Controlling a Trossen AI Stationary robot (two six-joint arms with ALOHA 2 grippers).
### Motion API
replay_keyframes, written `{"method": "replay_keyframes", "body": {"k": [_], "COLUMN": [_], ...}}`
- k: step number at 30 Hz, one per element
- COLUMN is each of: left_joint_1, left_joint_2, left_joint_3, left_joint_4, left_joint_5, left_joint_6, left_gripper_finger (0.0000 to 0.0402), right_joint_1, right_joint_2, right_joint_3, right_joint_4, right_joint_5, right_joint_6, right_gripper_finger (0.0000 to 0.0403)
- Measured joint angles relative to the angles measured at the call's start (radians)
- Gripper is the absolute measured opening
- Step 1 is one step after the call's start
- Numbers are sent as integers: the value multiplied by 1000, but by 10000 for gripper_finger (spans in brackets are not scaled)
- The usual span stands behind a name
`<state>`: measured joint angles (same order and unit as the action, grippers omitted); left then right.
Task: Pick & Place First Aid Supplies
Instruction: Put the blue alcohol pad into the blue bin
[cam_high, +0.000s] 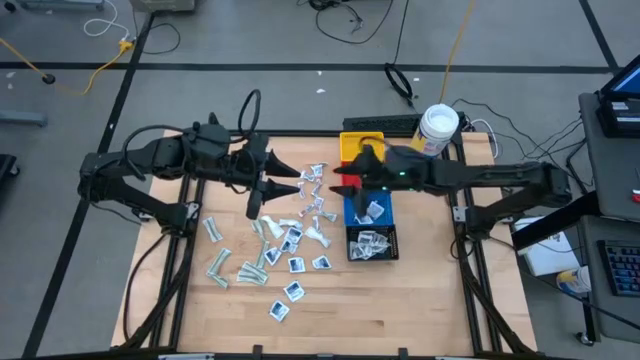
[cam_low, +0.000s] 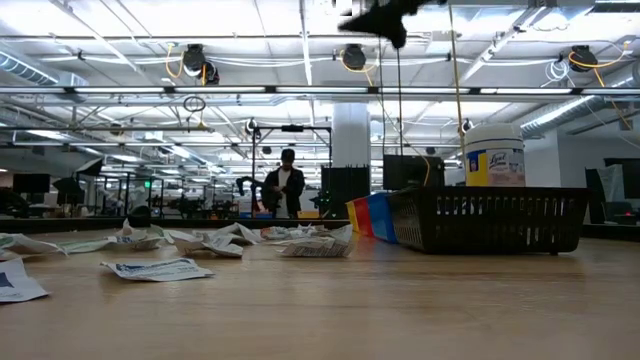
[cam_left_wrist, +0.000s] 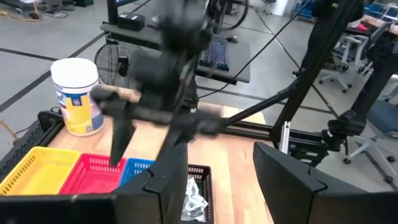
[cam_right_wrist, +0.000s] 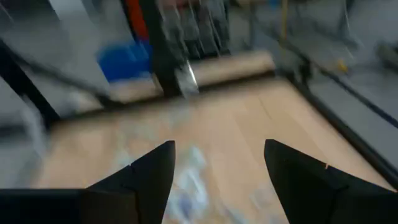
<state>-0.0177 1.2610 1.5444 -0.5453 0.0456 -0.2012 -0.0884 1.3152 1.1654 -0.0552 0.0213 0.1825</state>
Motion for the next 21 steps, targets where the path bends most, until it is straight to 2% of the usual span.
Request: {"method": "replay_keyframes", "body": {"k": [6, 11, 16, 21], "left_joint_1": [6, -10, -96, -222], "left_joint_2": [0, 0, 28, 69], "left_joint_3": [0, 0, -1, -1], "left_joint_4": [-14, -159, -268, -359], "left_joint_5": [1, 64, 112, 111], "left_joint_6": [-10, 2, 57, 100], "left_gripper_finger": [189, 189, 189, 189], "right_joint_1": [72, 105, 137, 181], "right_joint_2": [-40, -36, -36, -47], "right_joint_3": [76, 107, 108, 107], "right_joint_4": [152, 229, 242, 258], "right_joint_5": [3, 6, 8, 4], "right_joint_6": [60, 68, 69, 71], "right_gripper_finger": [244, 244, 244, 245]}}
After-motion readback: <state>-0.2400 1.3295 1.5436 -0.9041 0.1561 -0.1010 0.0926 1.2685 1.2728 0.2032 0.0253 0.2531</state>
